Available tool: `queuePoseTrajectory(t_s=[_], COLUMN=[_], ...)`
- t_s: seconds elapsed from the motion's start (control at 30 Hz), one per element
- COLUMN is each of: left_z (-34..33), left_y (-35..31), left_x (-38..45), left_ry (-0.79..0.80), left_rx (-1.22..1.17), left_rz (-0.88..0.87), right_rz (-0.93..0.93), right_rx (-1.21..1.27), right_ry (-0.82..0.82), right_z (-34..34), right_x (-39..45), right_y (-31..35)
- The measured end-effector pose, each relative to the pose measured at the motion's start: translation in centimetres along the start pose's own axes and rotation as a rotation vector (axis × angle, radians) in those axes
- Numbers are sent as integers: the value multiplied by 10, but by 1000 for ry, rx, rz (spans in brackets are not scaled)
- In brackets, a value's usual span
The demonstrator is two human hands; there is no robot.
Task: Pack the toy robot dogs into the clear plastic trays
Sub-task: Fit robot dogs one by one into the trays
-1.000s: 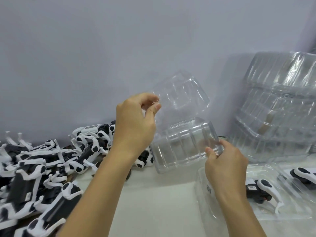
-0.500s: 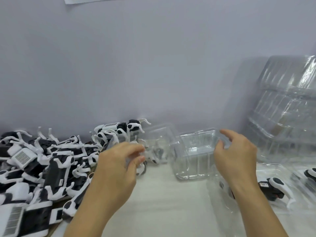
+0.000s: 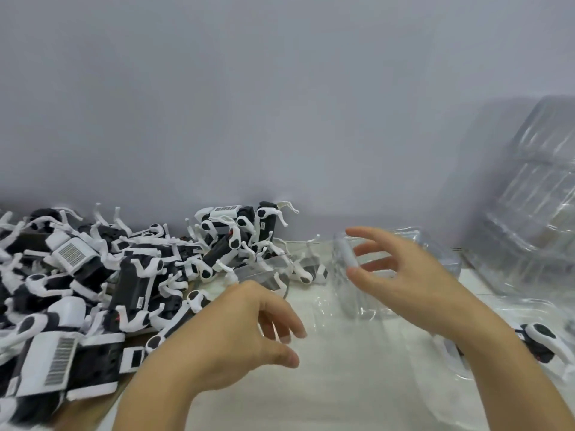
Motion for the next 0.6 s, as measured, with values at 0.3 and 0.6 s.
queuePoseTrajectory(t_s=[0.3, 0.6], left_z=[11, -18], left_y=[-10, 8], left_x=[-17, 3], left_ry=[157, 221], left_rx=[36, 119], left_rz=[91, 196], right_rz=[-14, -144], right_rx=[-201, -437], right_ry=[-53, 0], right_z=[2, -23], right_x=[6, 8], right_y=[-3, -24])
Point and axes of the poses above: each hand's wrist, its own x-axis towards the middle knuckle, its own z-axis out of the back of the hand, y = z × x, the point moved 4 cm from there along x, towards the middle knuckle, and after that the axes turned 12 degrees about -x, right-handed, at the moved point
